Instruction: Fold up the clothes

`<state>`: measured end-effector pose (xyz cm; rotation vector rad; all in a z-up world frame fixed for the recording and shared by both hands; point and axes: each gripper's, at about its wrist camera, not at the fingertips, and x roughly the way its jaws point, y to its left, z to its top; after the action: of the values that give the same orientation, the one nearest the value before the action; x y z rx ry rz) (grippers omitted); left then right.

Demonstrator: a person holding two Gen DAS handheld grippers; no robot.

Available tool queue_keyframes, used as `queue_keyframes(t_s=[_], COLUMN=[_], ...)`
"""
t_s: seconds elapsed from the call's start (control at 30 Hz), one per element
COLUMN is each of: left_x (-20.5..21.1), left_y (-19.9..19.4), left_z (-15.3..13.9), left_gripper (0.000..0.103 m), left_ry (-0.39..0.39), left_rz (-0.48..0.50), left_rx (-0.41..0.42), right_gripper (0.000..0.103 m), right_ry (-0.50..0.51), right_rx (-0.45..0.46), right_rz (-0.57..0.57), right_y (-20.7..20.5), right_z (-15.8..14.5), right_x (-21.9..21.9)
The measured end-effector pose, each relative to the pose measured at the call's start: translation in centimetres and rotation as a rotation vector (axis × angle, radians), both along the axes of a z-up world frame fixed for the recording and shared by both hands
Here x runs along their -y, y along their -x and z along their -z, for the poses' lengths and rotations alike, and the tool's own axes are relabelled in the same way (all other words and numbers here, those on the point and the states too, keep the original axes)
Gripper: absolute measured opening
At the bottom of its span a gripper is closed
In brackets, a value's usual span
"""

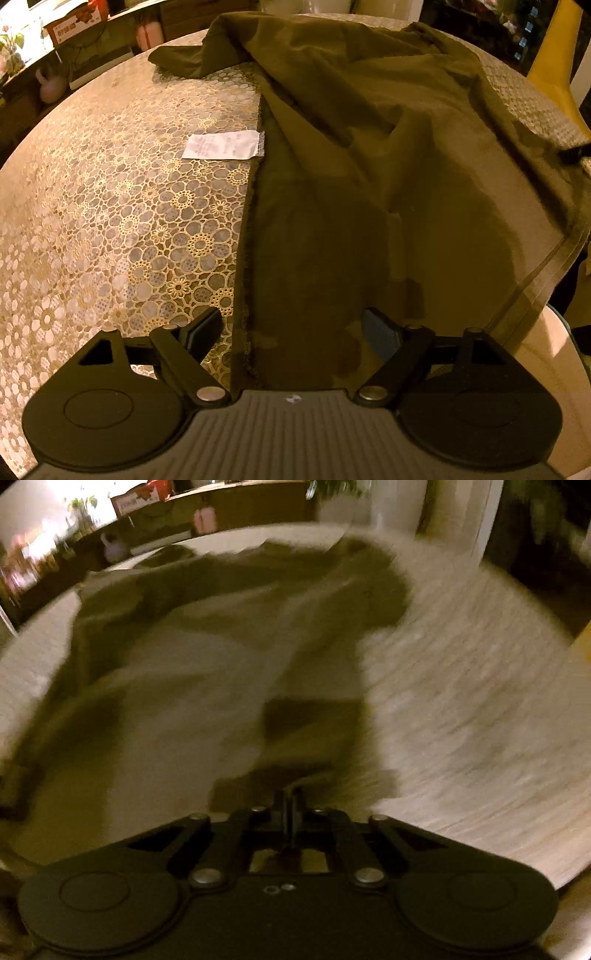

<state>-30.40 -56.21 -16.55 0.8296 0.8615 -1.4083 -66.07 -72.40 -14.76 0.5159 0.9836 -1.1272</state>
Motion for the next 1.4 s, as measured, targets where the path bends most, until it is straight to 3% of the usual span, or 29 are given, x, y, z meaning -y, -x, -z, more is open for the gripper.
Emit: queue_keyframes(t_s=[0.1, 0.13, 0.17, 0.2, 0.27, 0.4, 0.5, 0.6, 0.7, 0.83, 1.0, 1.27, 1.4], left_x=[-0.1, -0.2, -0.2, -0.2, -0.1, 0.2, 0.3, 0.4, 1.1, 2.6, 4.0, 4.3, 4.1], left_y=[0.2, 0.2, 0.3, 0.4, 0.4, 0.4, 0.5, 1.3, 2.5, 4.2, 5.5, 6.1, 6.3], left_z=[0.1, 0.1, 0.2, 0.3, 0.3, 0.1, -0.4, -1.6, -2.3, -2.4, -1.6, 0.3, 0.2], left_gripper=[0.085, 0.087, 0.089, 0.089, 0.09, 0.09, 0.09, 0.09, 0.09, 0.089, 0.089, 0.089, 0.089], left_ry=[0.006, 0.009, 0.011, 0.013, 0.01, -0.014, -0.001, 0.049, 0.08, 0.085, 0.056, 0.009, 0.01], left_rz=[0.005, 0.005, 0.006, 0.007, 0.004, -0.006, -0.01, 0.019, 0.049, 0.077, 0.105, 0.102, 0.111], left_rx=[0.008, 0.009, 0.012, 0.014, 0.015, 0.016, 0.033, 0.046, 0.024, -0.011, -0.053, -0.036, -0.023], right_gripper=[0.103, 0.103, 0.103, 0.103, 0.103, 0.103, 0.103, 0.103, 0.103, 0.103, 0.103, 0.103, 0.103], right_ry=[0.18, 0.205, 0.185, 0.131, 0.029, -0.002, -0.016, -0.076, -0.143, -0.154, -0.188, -0.1, -0.022], right_rx=[-0.354, -0.459, -0.506, -0.473, -0.275, 0.033, 0.178, 0.262, 0.273, 0.247, 0.215, 0.023, -0.06], right_rz=[-0.051, -0.072, -0.102, -0.127, -0.097, 0.084, 0.261, 0.375, 0.394, 0.436, 0.39, 0.211, 0.222], right_y=[1.4, 1.6, 1.8, 2.1, 3.5, 8.1, 12.5, 15.5, 15.6, 15.3, 14.3, 11.0, 12.1], right_z=[0.0, 0.7, 1.4, 1.8, 1.3, -1.1, -2.0, -1.0, 1.1, 2.7, 3.4, 2.6, 1.3], right_x=[-0.4, -0.7, -1.0, -1.3, -1.0, 0.6, 2.1, 2.6, 2.2, 1.8, 1.7, 0.2, -0.1])
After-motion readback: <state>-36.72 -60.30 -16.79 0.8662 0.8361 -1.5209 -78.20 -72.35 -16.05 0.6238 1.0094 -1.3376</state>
